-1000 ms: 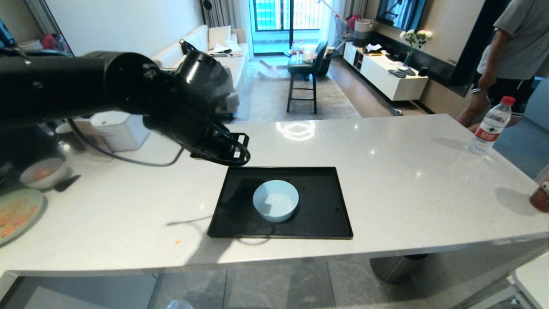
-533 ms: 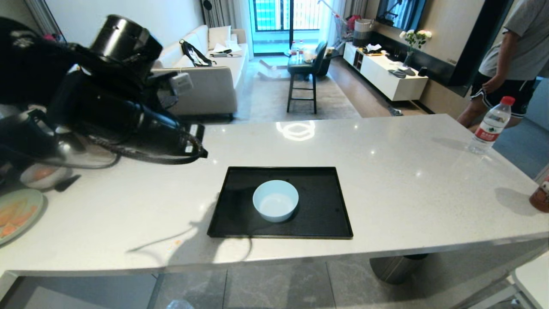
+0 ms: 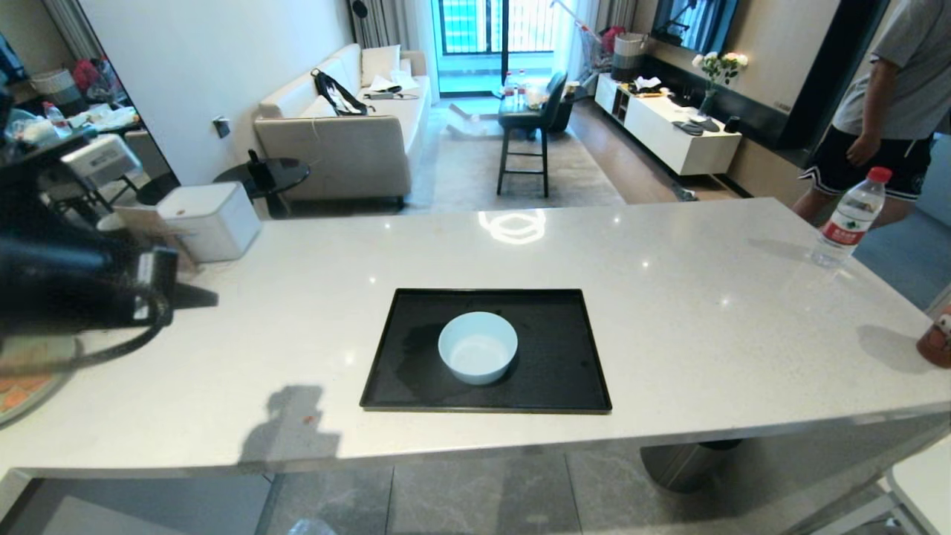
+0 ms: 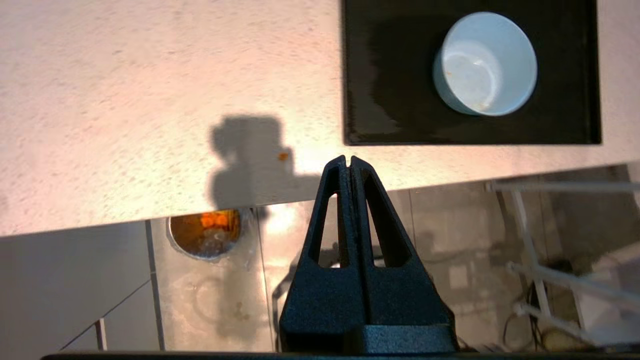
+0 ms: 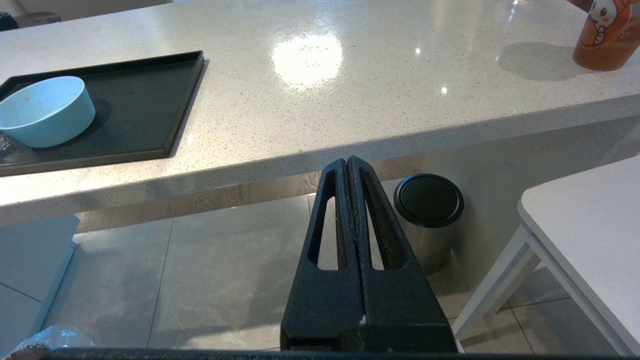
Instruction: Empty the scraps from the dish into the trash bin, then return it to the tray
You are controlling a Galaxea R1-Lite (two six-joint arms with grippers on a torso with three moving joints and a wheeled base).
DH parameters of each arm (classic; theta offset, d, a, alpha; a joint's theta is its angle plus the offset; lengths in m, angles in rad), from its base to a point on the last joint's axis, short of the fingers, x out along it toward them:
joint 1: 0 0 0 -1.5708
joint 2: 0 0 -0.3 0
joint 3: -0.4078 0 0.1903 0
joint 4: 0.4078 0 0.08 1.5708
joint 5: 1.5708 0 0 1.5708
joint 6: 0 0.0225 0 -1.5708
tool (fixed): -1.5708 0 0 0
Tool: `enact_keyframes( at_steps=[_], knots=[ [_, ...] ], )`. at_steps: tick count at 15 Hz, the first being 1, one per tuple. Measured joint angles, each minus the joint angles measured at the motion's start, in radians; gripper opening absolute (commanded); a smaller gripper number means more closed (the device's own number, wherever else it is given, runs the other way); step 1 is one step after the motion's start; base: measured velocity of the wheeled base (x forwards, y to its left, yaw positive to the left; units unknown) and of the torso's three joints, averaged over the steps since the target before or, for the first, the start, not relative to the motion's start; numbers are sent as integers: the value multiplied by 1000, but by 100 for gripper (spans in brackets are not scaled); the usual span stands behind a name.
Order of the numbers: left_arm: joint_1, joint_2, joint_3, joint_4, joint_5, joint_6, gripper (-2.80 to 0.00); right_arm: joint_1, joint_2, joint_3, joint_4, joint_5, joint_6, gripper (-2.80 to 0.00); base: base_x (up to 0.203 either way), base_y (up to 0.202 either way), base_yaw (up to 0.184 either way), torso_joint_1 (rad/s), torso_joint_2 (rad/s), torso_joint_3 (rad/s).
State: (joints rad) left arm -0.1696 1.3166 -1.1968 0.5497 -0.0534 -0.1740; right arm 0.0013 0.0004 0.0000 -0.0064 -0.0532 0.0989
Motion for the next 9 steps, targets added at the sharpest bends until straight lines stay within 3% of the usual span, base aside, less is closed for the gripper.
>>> enact_keyframes(
  at_steps=[5,9],
  knots=[
    [133,-208,343,-307,-42,4,-280,0,0,0,0,-1,0,-280,0,0,0,0,0,0],
    [152,-283,543,-522,-120,90,-280,0,0,0,0,0,0,-280,0,0,0,0,0,0]
  ],
)
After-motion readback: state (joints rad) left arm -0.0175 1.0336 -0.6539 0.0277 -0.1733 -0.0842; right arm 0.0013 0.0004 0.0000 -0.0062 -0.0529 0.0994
